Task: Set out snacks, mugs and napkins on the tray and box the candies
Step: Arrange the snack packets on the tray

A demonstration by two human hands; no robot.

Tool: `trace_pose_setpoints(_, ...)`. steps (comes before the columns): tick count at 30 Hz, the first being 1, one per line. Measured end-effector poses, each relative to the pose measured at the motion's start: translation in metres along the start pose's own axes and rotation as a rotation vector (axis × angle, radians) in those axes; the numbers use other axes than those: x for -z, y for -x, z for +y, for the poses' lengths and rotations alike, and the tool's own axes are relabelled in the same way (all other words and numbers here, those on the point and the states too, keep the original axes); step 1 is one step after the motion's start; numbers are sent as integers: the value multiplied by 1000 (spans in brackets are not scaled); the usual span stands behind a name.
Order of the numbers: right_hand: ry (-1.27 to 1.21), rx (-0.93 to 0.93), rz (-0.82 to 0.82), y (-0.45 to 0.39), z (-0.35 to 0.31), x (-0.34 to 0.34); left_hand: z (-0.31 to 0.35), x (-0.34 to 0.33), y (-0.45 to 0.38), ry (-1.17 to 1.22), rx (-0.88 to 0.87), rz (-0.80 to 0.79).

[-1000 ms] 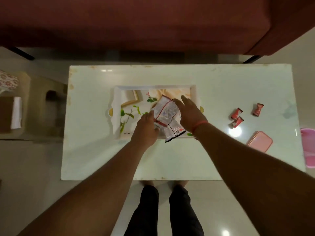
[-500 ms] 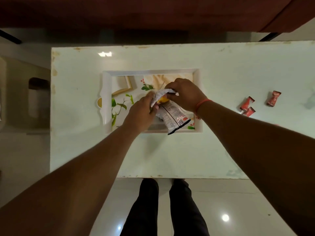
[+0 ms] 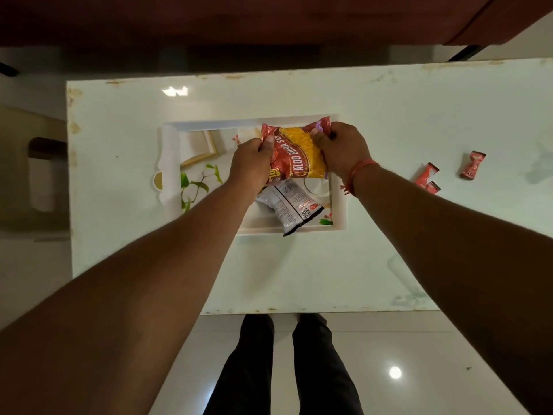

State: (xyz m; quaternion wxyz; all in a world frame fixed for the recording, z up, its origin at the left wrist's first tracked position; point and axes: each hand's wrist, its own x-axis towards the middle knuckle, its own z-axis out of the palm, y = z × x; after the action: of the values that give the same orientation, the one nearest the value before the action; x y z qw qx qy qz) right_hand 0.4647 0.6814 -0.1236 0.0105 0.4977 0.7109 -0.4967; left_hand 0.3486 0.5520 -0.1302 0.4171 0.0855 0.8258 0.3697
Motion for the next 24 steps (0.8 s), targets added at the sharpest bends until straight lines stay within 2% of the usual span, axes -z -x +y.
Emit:
trace_pose_setpoints(2, -92, -100, 13, 3, 8, -3, 5, -3, -1, -133, -109, 71)
trace_pose_setpoints(4, -180, -121, 65, 9, 14, -4, 13, 0, -1, -376, -348, 99)
trace_pose_setpoints(5, -157, -45, 129, 13, 16, -1, 18, 3, -1, -494, -480, 86)
trace_pose_setpoints(7, -51, 228, 193, 20, 17, 11, 31, 10, -1, -694, -689, 16)
trace_pose_setpoints(9, 63, 428, 84, 23, 12, 21, 45, 12, 0, -801, -833, -57)
trace_pose_setpoints(11, 143, 442, -18, 25, 7, 22, 58, 12, 2, -868, -955, -94)
trace_pose_setpoints(13, 131, 393, 51, 27, 3, 20, 63, 7, 5, -877, -1023, -37)
trace_pose_setpoints(14, 83, 345, 115, 27, 2, 18, 63, 4, 7, -818, -993, 35)
trace_pose_setpoints(16, -56, 185, 191, 23, 5, 17, 57, -5, 12, -575, -812, 187)
trace_pose_setpoints(18, -239, -9, 186, 20, 12, 13, 46, -15, 14, -366, -582, 216)
trace_pose_setpoints(19, -343, -95, 175, 19, 17, 10, 38, -20, 14, -341, -490, 170)
trace_pose_setpoints(21, -461, -224, 164, 20, 26, 2, 21, -27, 12, -452, -396, 7)
trace_pose_setpoints(24, -203, -225, 210, 20, 38, -4, 2, -35, 10, -682, -403, -191)
